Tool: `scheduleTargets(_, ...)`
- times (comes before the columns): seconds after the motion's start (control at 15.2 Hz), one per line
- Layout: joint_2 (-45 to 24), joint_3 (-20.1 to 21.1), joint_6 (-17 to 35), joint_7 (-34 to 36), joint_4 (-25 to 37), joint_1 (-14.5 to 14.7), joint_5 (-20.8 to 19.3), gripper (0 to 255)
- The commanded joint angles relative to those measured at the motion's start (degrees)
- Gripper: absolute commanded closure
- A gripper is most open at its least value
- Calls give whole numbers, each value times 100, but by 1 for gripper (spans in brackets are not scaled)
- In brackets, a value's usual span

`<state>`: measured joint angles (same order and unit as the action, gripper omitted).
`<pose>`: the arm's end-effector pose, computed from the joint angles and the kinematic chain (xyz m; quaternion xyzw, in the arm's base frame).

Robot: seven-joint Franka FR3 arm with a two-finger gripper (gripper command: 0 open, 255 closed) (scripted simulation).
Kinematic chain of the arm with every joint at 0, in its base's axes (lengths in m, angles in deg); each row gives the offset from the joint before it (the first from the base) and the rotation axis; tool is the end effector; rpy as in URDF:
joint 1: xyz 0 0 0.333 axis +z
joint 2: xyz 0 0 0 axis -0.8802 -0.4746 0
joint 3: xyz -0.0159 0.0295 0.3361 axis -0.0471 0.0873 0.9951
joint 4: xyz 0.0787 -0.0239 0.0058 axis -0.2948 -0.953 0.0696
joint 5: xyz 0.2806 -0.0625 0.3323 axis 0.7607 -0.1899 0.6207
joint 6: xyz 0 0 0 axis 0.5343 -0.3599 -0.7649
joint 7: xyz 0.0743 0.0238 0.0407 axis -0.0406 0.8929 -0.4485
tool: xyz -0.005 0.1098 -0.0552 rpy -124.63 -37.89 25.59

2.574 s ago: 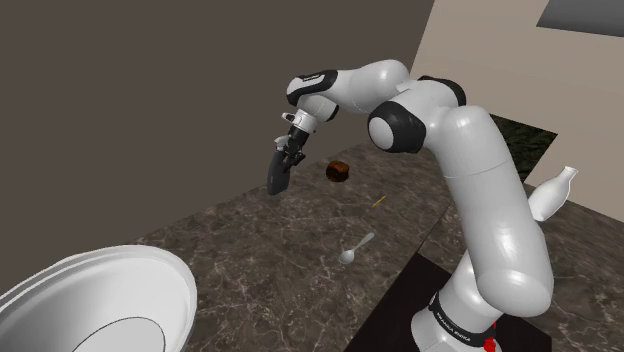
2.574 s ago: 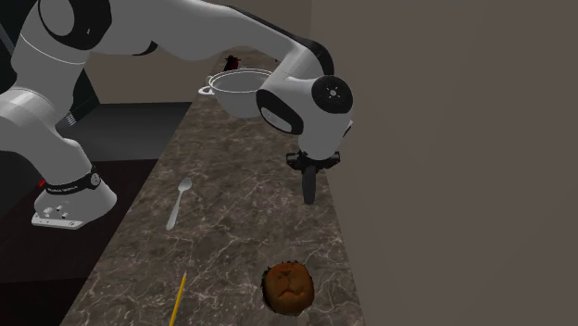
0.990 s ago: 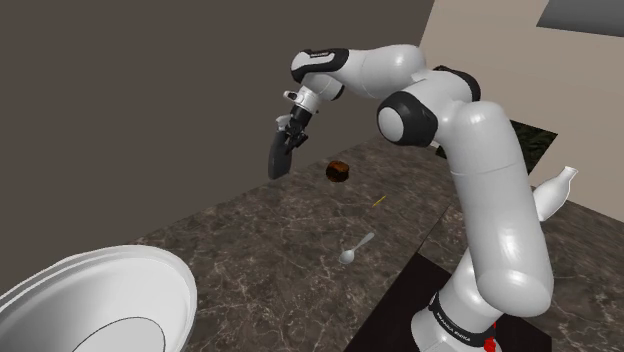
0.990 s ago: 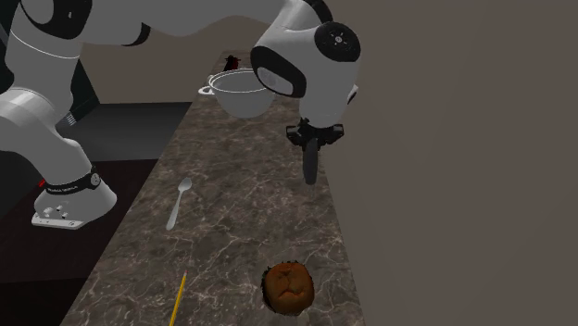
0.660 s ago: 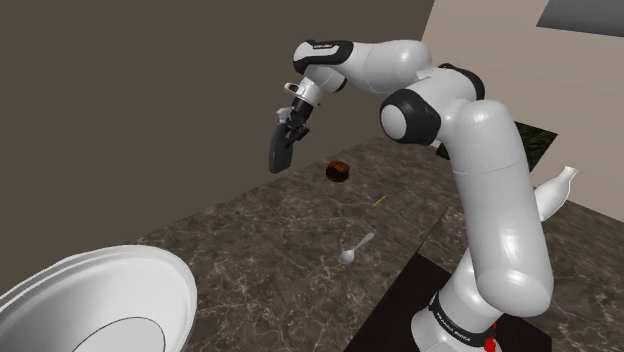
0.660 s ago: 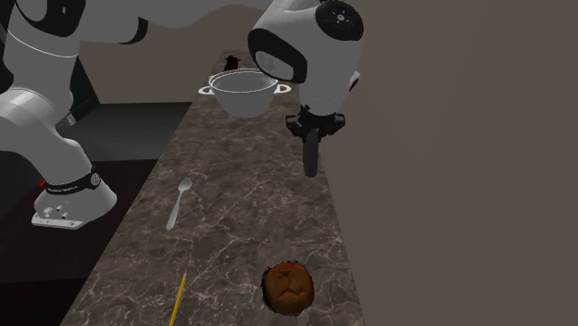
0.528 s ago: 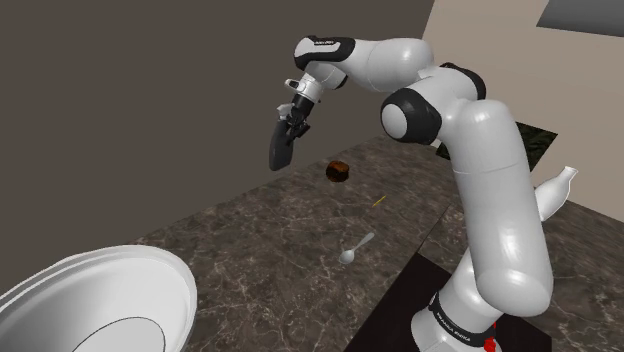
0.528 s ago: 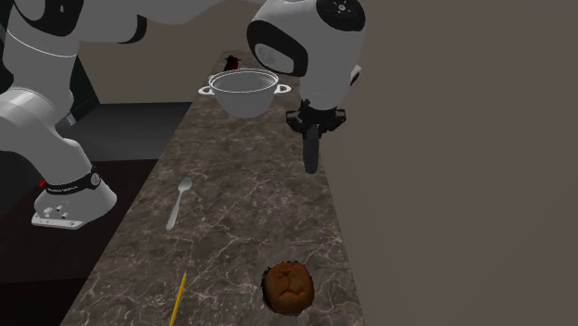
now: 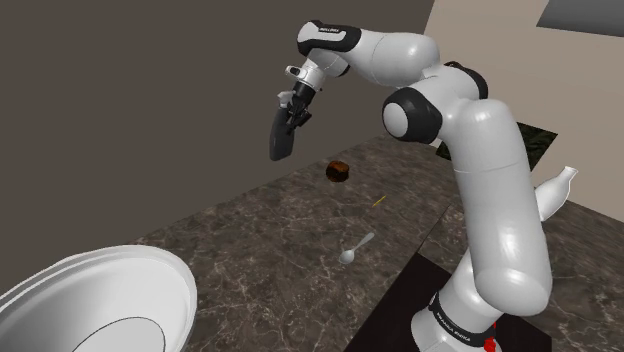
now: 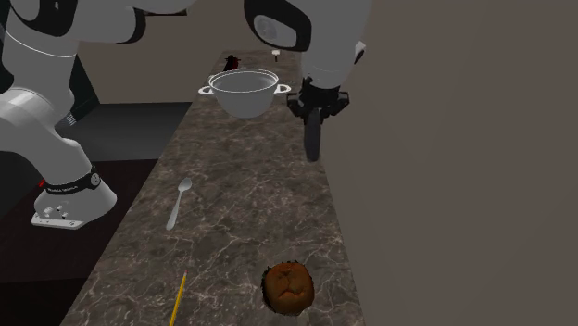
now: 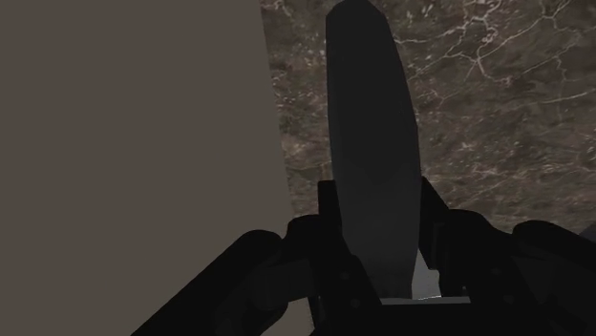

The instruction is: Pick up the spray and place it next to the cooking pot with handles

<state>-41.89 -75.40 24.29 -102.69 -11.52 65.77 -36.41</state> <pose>0.7487 -0.1510 0.4505 -0.6848 -0.6778 -0.1895 0.1886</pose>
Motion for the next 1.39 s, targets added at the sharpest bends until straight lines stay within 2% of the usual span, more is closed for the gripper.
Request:
scheduleTargets(0.0, 31, -5, -111, 71, 107, -21, -10, 255)
scheduleTargets(0.79, -130, 61, -891, 567, 1242, -362, 92, 255)
scheduleTargets(0.99, 789, -110, -382, 503, -150, 358, -247, 255)
scheduleTargets(1.32, 2051, -173, 330, 773, -1763, 1266, -778, 255)
